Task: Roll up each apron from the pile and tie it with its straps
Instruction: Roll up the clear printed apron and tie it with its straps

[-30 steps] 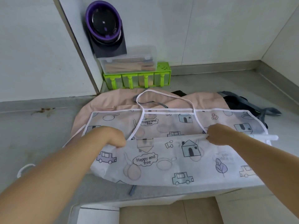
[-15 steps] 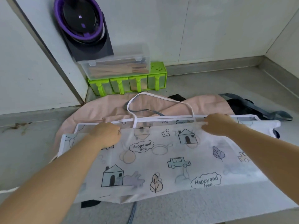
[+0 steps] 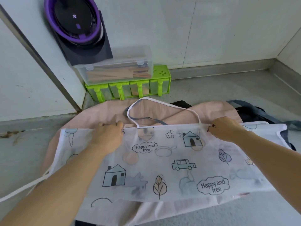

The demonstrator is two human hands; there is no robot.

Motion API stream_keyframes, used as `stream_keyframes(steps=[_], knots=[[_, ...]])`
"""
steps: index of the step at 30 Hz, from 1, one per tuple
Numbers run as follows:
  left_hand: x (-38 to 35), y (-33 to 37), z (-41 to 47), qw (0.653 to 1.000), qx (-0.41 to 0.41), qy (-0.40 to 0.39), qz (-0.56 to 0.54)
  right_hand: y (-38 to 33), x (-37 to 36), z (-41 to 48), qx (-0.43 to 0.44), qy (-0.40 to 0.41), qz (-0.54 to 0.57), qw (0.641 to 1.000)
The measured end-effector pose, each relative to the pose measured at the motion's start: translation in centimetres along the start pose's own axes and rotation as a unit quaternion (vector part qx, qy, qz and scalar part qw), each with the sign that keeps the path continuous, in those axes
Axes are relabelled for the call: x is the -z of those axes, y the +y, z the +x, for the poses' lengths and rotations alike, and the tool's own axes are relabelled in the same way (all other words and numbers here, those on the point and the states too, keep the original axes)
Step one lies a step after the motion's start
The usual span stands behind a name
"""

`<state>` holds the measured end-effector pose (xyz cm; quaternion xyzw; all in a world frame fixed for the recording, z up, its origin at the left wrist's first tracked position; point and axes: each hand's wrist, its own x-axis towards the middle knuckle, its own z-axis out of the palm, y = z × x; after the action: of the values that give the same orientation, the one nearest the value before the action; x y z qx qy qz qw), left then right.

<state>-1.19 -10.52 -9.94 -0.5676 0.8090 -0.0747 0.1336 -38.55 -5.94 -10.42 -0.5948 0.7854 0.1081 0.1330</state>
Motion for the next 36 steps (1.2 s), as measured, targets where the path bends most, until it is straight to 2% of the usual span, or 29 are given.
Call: stream_keyframes(steps=[5,6,8,10,11,13,17,20,23,25,27,29,33,36], knots=[[-2.1,1.4,-1.1,0.980,0.078,0.155,-0.094,-0.2,-0.8,0.0,-0.012,0.037,0.013,0.999],[-1.8,2.1,-1.7,0.973,0.075,0.174,-0.128,-0.3,-0.9,-0.1,-0.011,0.044,0.008,0.999],[-1.2,4.2,-3.6,0.959,0.017,0.202,-0.197,-0.6,-1.0,-0.3,-0.011,0.053,0.002,0.999],[-0.3,7.0,-6.1,0.960,-0.072,0.151,-0.225,-0.8,-0.9,-0.5,-0.013,0.057,-0.003,0.998],[-0.3,8.2,-7.2,0.966,-0.097,0.100,-0.216,-0.9,-0.7,-0.5,-0.013,0.053,-0.011,0.998],[-1.6,9.8,-8.5,0.979,-0.104,0.020,-0.175,-1.0,-0.4,-0.6,-0.009,0.046,-0.022,0.999],[-3.7,10.2,-9.4,0.986,-0.087,-0.027,-0.142,-1.1,-0.3,-0.7,-0.026,0.055,-0.033,0.998],[-3.9,10.4,-9.3,0.986,-0.081,-0.014,-0.147,-2.0,-1.2,-1.7,-0.036,0.169,-0.031,0.984],[-3.7,10.5,-9.2,0.986,-0.075,-0.006,-0.147,-5.0,-3.0,-5.2,0.031,0.224,0.034,0.974],[-3.8,10.5,-9.2,0.987,-0.070,0.004,-0.144,-7.2,-5.0,-8.2,0.108,0.209,0.052,0.971],[-4.0,10.6,-9.3,0.988,-0.068,0.010,-0.140,-7.3,-6.9,-10.0,0.134,0.132,0.030,0.982],[-4.0,10.5,-9.4,0.988,-0.069,0.008,-0.137,-4.8,-7.8,-9.3,0.095,0.092,0.019,0.991],[-4.1,10.6,-9.3,0.989,-0.069,0.003,-0.131,1.1,-7.3,-5.8,-0.013,0.081,0.019,0.996],[-4.1,10.7,-9.2,0.988,-0.069,0.000,-0.139,2.0,-6.8,-5.6,-0.028,0.058,0.013,0.998]])
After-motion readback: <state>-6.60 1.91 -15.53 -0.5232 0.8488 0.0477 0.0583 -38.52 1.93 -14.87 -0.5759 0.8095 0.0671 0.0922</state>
